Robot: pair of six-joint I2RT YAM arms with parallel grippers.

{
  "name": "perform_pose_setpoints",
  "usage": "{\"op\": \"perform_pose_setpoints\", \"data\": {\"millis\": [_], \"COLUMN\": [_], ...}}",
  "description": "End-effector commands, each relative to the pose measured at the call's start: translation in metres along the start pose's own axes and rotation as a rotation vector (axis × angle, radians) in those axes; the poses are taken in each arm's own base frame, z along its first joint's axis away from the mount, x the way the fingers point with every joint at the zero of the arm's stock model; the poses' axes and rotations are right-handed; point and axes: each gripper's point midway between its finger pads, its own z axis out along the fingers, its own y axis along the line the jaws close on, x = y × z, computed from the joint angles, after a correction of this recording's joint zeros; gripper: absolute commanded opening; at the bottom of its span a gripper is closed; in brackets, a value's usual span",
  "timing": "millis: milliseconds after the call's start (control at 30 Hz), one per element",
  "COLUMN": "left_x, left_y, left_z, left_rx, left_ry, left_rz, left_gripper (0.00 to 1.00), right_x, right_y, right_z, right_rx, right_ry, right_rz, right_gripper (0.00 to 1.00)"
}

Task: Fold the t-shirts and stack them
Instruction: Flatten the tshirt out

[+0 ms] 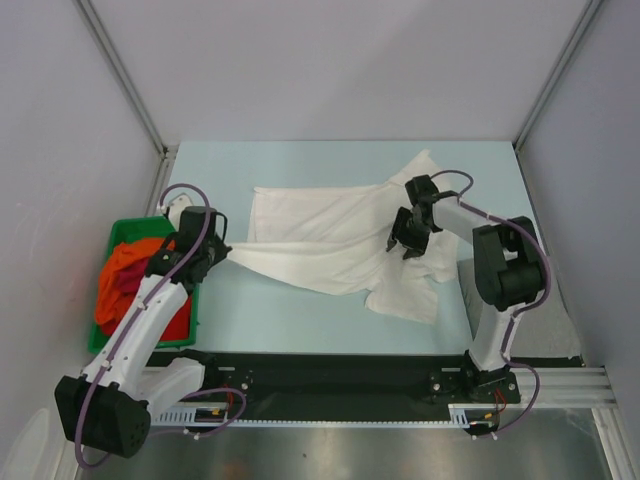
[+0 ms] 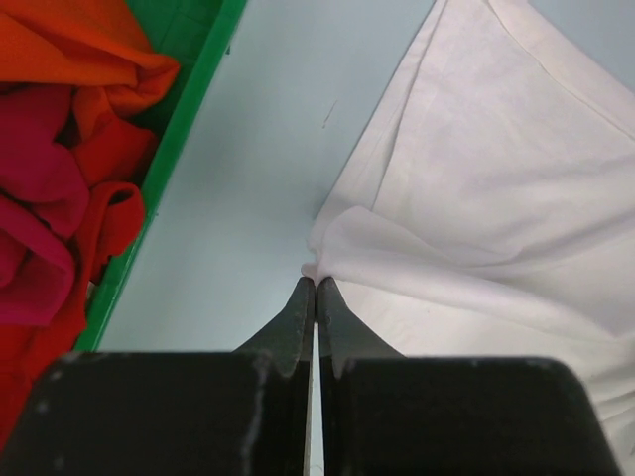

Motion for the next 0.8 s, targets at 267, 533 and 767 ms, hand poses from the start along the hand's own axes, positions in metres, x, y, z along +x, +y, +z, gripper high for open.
{"op": "perform_pose_setpoints", "data": {"millis": [267,533,767], "left_x": [-0.013,0.002,0.003], "left_y": [-0.002,-0.003,-0.011], "left_z": [-0.003,0.004,0.005], "left_rx": [0.024,0.036,0.061], "left_ry": [-0.019,0.031,0.046], "left_rz": [0.026,0.032,0.014], "left_gripper": [0.00,0.00,0.00], "right_x": [0.067,0.130,0.128], "right_y": [-0.049,-0.107,-0.123], "right_z": [-0.094,-0.088,-0.075], "right_rx": [0.004,-0.024,-0.011], "right_ry": [-0.035,-0.013,-0.032], "right_rz": [0.004,0.269,0.358], "right_gripper": [0.68,0.72,0.67]}}
